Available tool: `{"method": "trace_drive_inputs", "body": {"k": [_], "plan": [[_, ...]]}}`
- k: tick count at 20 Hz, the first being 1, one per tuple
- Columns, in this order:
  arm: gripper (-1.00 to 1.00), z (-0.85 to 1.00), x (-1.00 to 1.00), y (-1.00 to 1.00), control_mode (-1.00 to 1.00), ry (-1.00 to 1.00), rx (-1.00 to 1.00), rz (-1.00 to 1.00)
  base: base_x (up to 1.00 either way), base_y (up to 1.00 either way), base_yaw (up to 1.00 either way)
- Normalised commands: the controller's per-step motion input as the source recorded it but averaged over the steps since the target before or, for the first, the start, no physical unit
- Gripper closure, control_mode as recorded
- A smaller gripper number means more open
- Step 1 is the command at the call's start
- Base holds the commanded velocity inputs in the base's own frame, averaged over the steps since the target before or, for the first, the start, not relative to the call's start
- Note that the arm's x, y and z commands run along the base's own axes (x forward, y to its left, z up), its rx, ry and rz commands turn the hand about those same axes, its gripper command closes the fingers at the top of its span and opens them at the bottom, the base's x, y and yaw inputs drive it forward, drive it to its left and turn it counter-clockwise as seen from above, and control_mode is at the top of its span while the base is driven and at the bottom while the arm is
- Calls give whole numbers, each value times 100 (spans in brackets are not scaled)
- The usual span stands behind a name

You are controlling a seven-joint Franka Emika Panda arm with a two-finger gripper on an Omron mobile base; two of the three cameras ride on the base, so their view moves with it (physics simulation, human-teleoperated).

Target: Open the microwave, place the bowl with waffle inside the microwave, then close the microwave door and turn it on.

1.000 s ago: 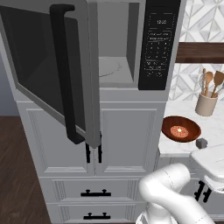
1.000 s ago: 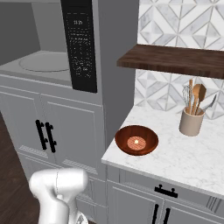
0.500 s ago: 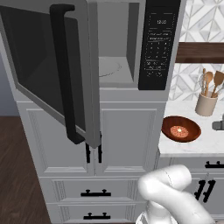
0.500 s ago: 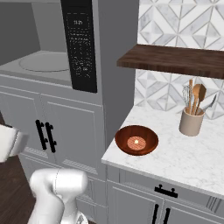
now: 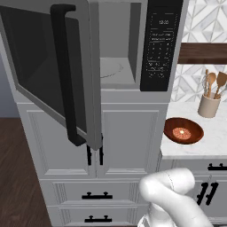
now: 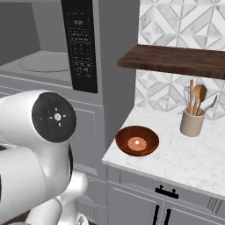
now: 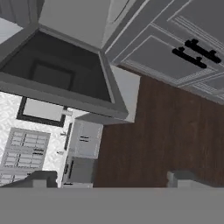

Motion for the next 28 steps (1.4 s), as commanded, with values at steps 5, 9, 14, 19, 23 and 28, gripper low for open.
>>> {"method": "trace_drive_inputs", "body": {"k": [5,9,14,19,23,28], "plan": [[-100,-11,19,60,-100,-1,35,5,0,0,0],[-100,10,26,45,-100,3,0,2,0,0,0],[-100,19,42,36,-100,19,-6,16,0,0,0],[-100,5,52,58,-100,7,-4,19,0,0,0],[-100,-3,64,49,-100,-8,0,11,0,0,0],[-100,-17,79,26,-100,-6,0,9,0,0,0]]}}
